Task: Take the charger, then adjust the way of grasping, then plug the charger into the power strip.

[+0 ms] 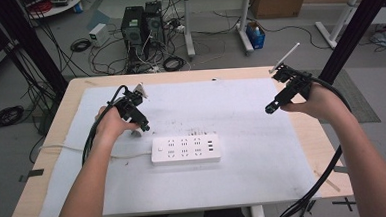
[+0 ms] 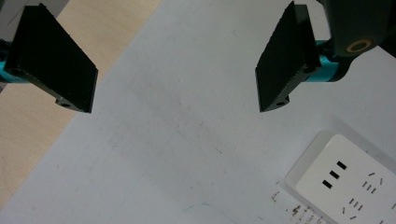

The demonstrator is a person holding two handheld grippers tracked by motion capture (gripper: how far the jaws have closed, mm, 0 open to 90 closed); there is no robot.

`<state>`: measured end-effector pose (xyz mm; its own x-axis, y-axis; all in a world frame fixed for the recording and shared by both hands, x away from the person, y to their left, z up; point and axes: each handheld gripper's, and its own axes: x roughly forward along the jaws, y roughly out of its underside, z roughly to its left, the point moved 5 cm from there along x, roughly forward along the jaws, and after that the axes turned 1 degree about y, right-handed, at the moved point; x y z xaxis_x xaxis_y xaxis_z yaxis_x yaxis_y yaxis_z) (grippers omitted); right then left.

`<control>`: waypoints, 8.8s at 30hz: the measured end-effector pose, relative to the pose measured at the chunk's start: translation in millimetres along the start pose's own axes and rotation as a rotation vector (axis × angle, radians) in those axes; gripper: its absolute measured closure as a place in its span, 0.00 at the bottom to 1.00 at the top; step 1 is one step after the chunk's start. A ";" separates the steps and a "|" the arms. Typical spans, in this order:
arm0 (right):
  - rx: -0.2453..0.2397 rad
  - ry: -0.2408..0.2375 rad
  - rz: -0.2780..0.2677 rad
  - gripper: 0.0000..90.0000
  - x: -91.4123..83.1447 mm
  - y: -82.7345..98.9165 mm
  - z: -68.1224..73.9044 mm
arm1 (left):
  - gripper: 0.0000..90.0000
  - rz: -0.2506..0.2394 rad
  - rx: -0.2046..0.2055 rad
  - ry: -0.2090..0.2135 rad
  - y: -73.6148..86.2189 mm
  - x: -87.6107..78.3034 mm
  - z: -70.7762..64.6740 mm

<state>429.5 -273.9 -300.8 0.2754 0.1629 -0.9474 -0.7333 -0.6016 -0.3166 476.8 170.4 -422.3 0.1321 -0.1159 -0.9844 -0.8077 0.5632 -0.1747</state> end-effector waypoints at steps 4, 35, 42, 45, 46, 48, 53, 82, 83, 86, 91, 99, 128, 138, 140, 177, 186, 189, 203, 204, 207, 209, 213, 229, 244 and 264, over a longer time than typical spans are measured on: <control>0.006 0.000 0.002 0.14 0.9 3.1 -2.4 | 0.18 0.038 -0.005 -0.008 -1.3 11.7 1.6; 0.020 0.004 0.016 0.14 5.0 6.0 -1.2 | 0.47 -0.026 0.011 -0.007 3.7 -26.9 0.7; 0.021 0.010 0.003 0.14 0.4 5.6 6.2 | 0.47 -0.110 0.063 -0.019 7.7 -88.2 -16.1; 0.016 0.009 -0.001 0.14 -1.6 5.0 8.8 | 0.47 -0.127 0.092 -0.029 9.3 -106.6 -23.7; 0.016 0.009 -0.001 0.14 -1.6 5.0 8.8 | 0.47 -0.133 0.097 -0.029 9.7 -110.8 -25.7; 0.017 0.009 -0.002 0.14 -2.8 3.9 9.7 | 0.47 -0.144 0.111 -0.028 10.8 -121.3 -31.4; 0.017 0.003 -0.002 0.14 -3.0 2.3 11.6 | 0.47 -0.148 0.152 -0.018 12.2 -137.4 -41.1; 0.326 -0.383 -0.076 0.18 -12.0 -15.1 54.6 | 0.47 -0.469 0.650 0.342 -14.6 -114.3 -124.0; 0.335 -0.416 -0.087 0.18 -12.2 -17.4 59.8 | 0.47 -0.483 0.673 0.355 -17.5 -112.5 -128.8; 0.390 -0.541 -0.115 0.19 -10.2 -22.8 72.8 | 0.47 -0.520 0.723 0.387 -25.1 -107.9 -141.3; 0.447 -0.636 -0.140 0.25 -6.4 -27.9 84.2 | 0.47 -0.579 0.762 0.411 -35.3 -100.2 -160.1; 0.524 -0.744 -0.141 0.30 5.8 -39.2 101.6 | 0.47 -0.614 0.789 0.418 -45.4 -93.6 -180.1; 0.160 -0.320 -0.150 0.69 -14.5 -48.6 81.3 | 0.21 -0.283 0.583 0.008 -12.8 -96.7 -122.6; -0.117 -0.098 -0.048 0.69 -36.9 -40.7 72.1 | 0.18 -0.012 0.302 -0.071 41.6 -95.2 -51.3; -0.127 -0.090 -0.041 0.69 -38.7 -39.4 70.5 | 0.18 -0.012 0.283 -0.083 47.2 -98.4 -44.9; -0.784 -0.167 0.141 0.69 100.1 -92.4 184.3 | 0.18 -0.070 0.291 -0.022 89.8 -100.6 -43.0; -0.875 -0.181 0.136 0.69 112.7 -95.2 190.9 | 0.18 -0.083 0.300 -0.004 90.5 -100.0 -48.3; -0.896 -0.180 0.147 0.69 116.4 -95.9 192.4 | 0.18 -0.080 0.302 -0.002 91.2 -98.2 -50.2; -0.950 -0.176 0.191 0.71 128.4 -94.9 195.6 | 0.18 -0.065 0.322 0.022 91.0 -90.2 -59.5; -0.958 -0.174 0.181 0.71 129.0 -94.6 195.8 | 0.18 -0.067 0.322 0.027 90.4 -88.5 -60.2; -0.966 -0.155 0.165 0.71 130.6 -92.5 197.2 | 0.18 -0.054 0.327 0.025 87.5 -86.1 -60.4; -0.962 -0.161 0.143 0.71 131.7 -90.9 196.7 | 0.18 -0.054 0.329 0.027 85.0 -86.0 -61.3; -0.961 -0.154 0.115 0.71 133.4 -87.8 197.0 | 0.18 -0.055 0.340 0.030 80.6 -87.4 -65.2; -0.647 -0.271 0.053 0.25 94.4 -95.8 170.9 | 0.18 -0.070 0.331 0.020 75.9 -91.9 -63.6; 0.050 0.044 0.077 0.25 -10.2 -31.5 28.4 | 0.18 -0.074 0.313 -0.026 56.4 -106.8 -45.7; 0.118 0.036 0.107 0.25 -17.6 -10.4 12.4 | 0.18 -0.079 0.302 -0.054 55.3 -123.2 -48.5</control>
<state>424.6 -260.8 -281.4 0.2122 0.0737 -0.9745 -0.8268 -0.5180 -0.2192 388.0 176.1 -309.7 0.2247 -0.1296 -0.9658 -0.5875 0.7727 -0.2404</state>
